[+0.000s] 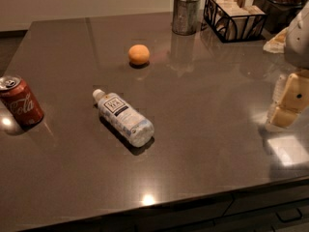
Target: Place blue plastic bottle upright
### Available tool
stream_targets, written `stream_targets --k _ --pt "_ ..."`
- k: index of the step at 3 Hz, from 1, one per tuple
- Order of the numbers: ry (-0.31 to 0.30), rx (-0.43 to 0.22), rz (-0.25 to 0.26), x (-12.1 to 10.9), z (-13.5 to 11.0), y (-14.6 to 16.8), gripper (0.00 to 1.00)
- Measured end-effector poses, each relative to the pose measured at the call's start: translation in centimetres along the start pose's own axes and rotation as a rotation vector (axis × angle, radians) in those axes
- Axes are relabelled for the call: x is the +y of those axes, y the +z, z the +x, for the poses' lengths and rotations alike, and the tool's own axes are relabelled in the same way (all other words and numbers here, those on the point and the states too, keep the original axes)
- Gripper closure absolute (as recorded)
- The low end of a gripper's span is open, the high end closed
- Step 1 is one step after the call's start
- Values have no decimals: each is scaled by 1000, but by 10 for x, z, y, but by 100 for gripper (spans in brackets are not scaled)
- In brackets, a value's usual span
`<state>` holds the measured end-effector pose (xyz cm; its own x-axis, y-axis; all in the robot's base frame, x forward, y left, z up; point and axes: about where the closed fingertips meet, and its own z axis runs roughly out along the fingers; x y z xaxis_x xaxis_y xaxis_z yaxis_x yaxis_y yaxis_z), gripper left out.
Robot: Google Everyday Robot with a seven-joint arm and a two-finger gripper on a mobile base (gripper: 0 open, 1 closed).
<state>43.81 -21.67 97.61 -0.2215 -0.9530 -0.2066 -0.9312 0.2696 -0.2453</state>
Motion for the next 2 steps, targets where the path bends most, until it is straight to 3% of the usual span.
stream_targets --k 2 --pt "10 -7 -8 -1 -6 -1 0"
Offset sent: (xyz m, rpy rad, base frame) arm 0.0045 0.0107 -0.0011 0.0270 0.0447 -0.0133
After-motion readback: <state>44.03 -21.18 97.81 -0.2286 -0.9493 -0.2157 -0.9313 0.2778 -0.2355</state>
